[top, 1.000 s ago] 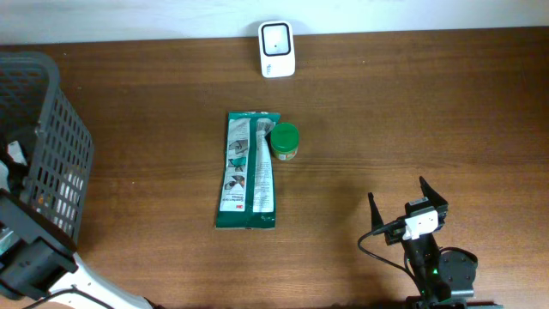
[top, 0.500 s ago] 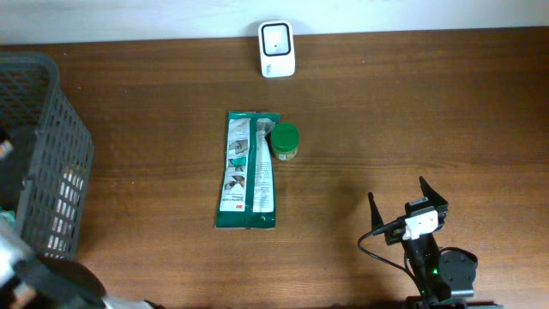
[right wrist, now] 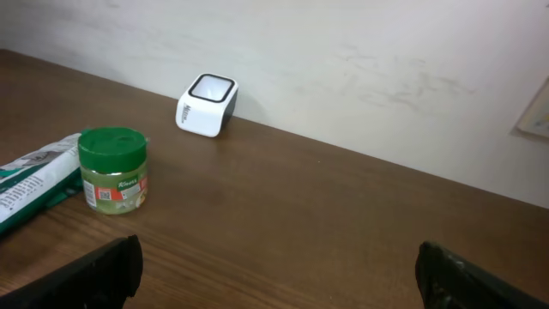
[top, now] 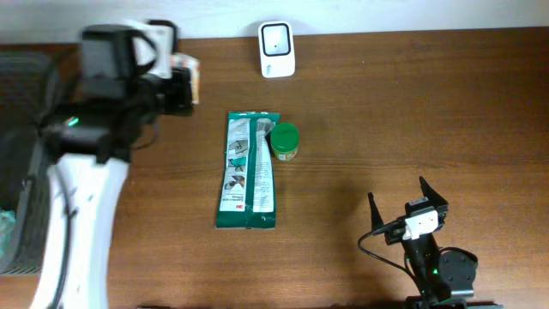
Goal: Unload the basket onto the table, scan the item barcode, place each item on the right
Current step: 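Take orange Kleenex tissue pack from basket with left gripper, set right of jar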
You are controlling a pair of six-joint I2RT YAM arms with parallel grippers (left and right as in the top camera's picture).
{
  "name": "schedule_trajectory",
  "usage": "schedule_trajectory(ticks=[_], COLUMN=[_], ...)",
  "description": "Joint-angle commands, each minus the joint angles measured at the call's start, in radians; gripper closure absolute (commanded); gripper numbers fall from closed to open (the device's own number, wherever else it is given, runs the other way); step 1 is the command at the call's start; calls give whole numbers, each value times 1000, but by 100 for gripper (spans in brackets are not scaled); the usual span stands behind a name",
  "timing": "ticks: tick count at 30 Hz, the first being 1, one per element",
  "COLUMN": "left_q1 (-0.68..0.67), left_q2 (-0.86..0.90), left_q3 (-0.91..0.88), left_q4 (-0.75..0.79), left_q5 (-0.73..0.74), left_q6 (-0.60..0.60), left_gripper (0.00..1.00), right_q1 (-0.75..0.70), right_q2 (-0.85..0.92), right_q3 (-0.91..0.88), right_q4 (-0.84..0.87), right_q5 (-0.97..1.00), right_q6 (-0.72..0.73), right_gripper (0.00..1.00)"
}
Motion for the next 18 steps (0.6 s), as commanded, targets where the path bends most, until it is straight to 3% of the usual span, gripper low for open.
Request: schedule_trajectory(ticks=[1, 8, 18], left_q1=[-158, -404, -560], left_q2=[176, 460, 561], left_q3=[-17, -17, -25], left_q4=[33, 171, 240], left_q5=[4, 5, -15], left_q6=[-57, -69, -87], left_gripper=[100, 100, 100], right_q1=[-5, -5, -5], right_q2=[-6, -6, -6], right_q3=[-5, -5, -5], right_q4=[-6, -6, -6], right_q5=[-2, -2, -2], right_q6=[7, 7, 7], right_gripper=[2, 2, 2])
